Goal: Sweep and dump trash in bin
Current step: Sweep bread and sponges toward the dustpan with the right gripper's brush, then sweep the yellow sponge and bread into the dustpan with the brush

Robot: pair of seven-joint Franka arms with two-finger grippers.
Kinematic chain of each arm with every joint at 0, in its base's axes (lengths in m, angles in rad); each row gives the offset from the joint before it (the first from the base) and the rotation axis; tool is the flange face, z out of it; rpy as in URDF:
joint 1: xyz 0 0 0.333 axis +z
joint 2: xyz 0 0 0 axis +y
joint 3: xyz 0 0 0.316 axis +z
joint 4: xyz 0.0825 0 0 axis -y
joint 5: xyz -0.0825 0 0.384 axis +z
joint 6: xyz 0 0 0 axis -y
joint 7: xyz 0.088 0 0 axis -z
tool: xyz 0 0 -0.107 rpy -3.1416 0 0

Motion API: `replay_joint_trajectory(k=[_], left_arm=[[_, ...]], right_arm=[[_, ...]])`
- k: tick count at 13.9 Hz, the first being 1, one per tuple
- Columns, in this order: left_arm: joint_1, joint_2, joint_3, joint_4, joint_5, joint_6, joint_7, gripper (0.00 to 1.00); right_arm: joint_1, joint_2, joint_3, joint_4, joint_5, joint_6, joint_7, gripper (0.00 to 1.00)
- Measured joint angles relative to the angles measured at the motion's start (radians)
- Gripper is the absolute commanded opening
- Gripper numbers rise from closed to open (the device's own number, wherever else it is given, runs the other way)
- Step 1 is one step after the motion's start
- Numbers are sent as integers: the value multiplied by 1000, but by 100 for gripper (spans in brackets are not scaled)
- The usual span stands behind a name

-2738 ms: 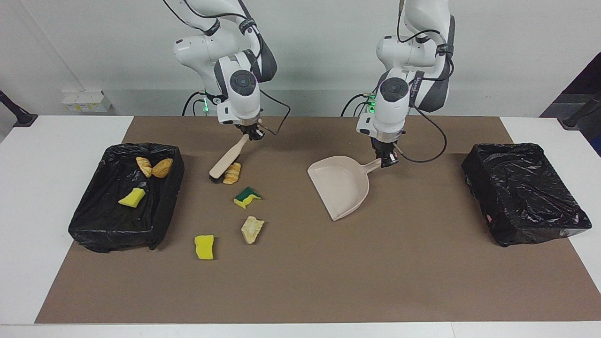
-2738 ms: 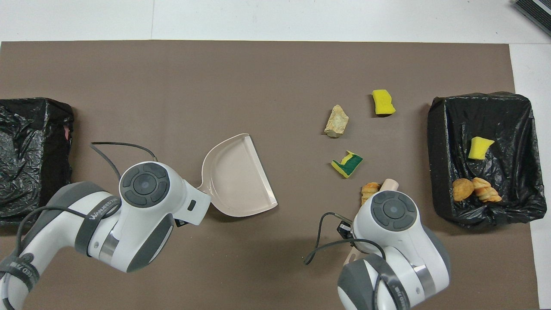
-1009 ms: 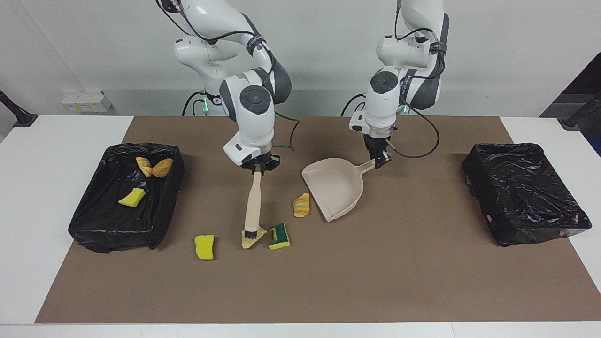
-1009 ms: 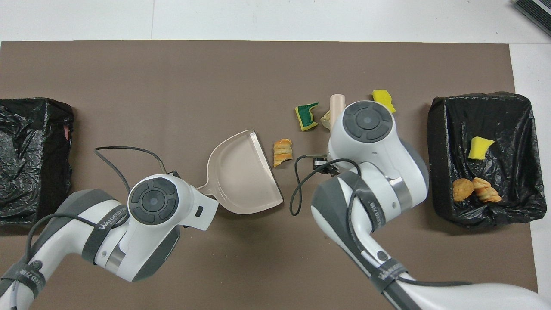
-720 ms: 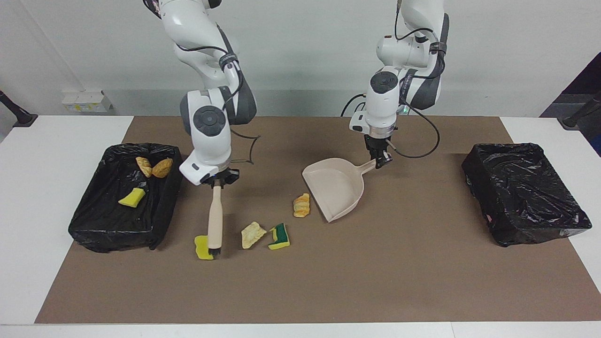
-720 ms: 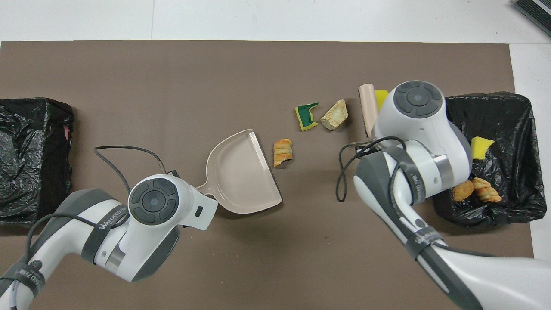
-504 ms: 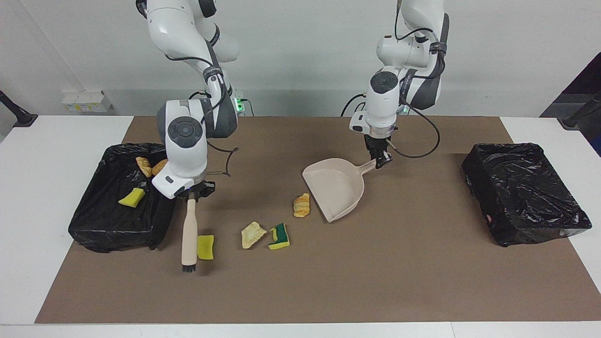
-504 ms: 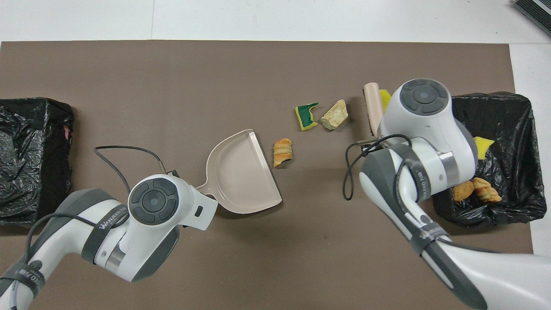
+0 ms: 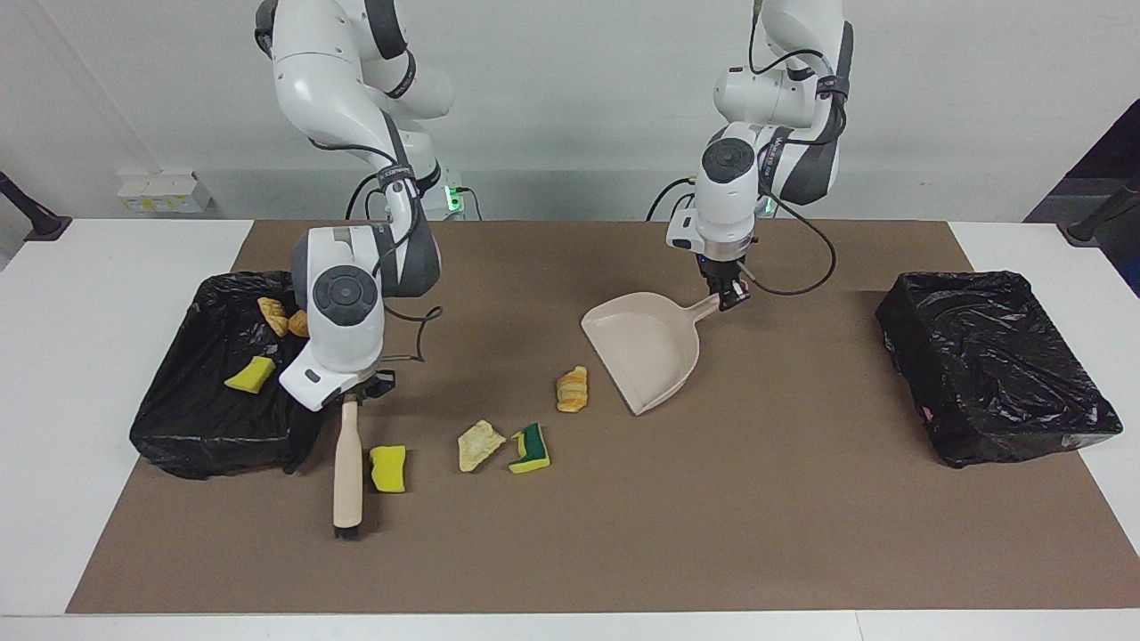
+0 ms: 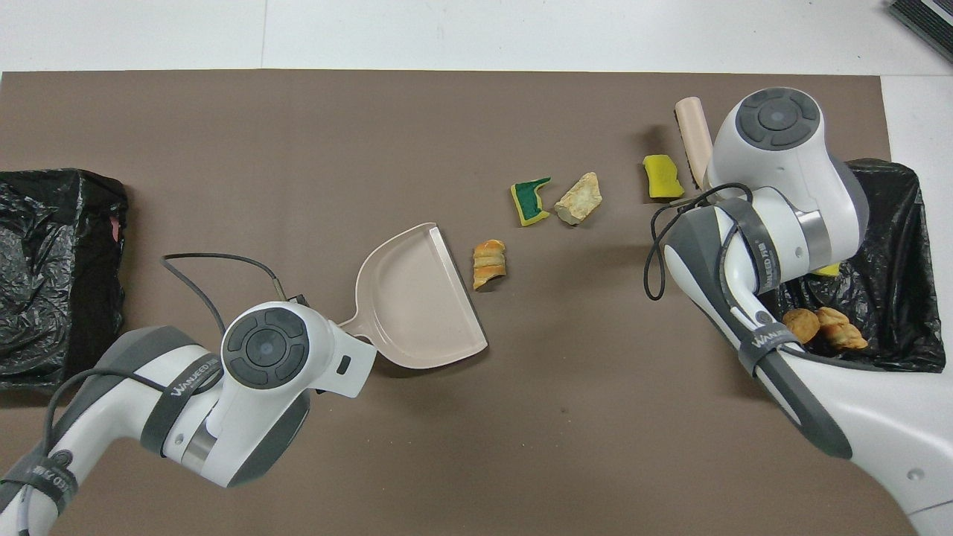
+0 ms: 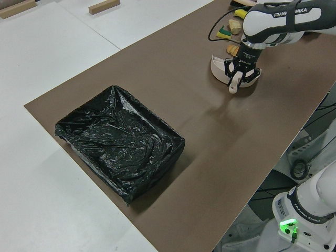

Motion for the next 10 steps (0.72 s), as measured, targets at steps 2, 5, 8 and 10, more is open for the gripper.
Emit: replay_joint_trajectory(k=[2, 5, 8, 10], left_arm=[[0, 0, 0, 7, 0, -4, 0, 0], [0, 1, -1, 14, 0, -7, 0, 0], [0, 1, -1, 14, 0, -8, 0, 0], [0, 1, -1, 14, 0, -8, 0, 0]], right_arm=[[28, -4, 13, -11, 73, -5, 0, 0], [124, -12, 18, -18, 172, -6, 28, 0], [247, -26, 20, -19, 264, -8, 122, 0], [311, -39, 20, -24, 305, -14, 157, 0]])
